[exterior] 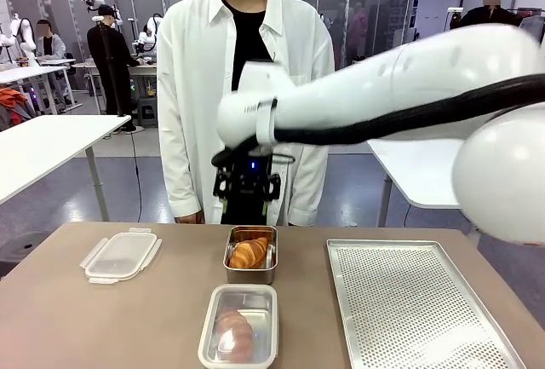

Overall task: Place the bread into the airtight container.
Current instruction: Pick up a Butter Roll and place it into an empty Airtight Container.

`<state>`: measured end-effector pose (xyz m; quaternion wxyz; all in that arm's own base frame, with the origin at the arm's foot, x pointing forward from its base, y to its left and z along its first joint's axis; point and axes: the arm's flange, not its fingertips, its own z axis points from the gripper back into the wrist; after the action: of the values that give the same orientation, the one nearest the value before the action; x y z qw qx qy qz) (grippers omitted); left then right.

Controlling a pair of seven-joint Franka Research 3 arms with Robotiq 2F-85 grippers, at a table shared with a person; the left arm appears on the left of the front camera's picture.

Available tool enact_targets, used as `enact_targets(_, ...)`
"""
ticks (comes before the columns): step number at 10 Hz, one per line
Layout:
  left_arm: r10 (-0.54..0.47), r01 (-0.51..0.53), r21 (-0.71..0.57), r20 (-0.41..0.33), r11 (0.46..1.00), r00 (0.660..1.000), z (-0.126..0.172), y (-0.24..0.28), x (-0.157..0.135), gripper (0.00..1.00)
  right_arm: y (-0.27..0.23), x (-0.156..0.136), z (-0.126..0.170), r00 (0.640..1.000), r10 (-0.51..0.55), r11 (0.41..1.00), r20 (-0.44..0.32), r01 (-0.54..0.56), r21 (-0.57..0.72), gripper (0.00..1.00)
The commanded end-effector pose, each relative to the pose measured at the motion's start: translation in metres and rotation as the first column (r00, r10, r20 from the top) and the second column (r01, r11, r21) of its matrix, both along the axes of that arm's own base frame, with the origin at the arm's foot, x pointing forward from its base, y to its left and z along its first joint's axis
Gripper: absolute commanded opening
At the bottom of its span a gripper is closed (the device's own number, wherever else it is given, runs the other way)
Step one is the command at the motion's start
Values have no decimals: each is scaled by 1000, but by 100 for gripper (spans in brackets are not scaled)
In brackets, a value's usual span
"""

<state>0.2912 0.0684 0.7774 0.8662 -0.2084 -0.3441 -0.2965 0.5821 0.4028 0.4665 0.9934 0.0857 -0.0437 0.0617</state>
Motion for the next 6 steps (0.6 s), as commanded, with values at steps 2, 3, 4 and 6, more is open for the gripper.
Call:
enact_targets(2, -10, 10, -2, 4, 1000, 1000, 1, -1, -1, 100, -37, -39, 79, 996, 92, 996, -23, -92, -8, 96)
enact_targets(3, -10, 10, -2, 4, 1000, 1000, 1, -1, -1, 100, -56, -52, 111, 996, 85, 996, -2, -85, -23, 96)
enact_targets(4, -10, 10, -2, 4, 1000, 1000, 1, -1, -1, 100, -80, -69, 141, 992, 129, 992, -1, -129, 9, 96)
enact_targets(6, -10, 10, -2, 4, 1000, 1000, 1, -1, -1, 100, -147, -94, 193, 970, 235, 971, 52, -233, -50, 96)
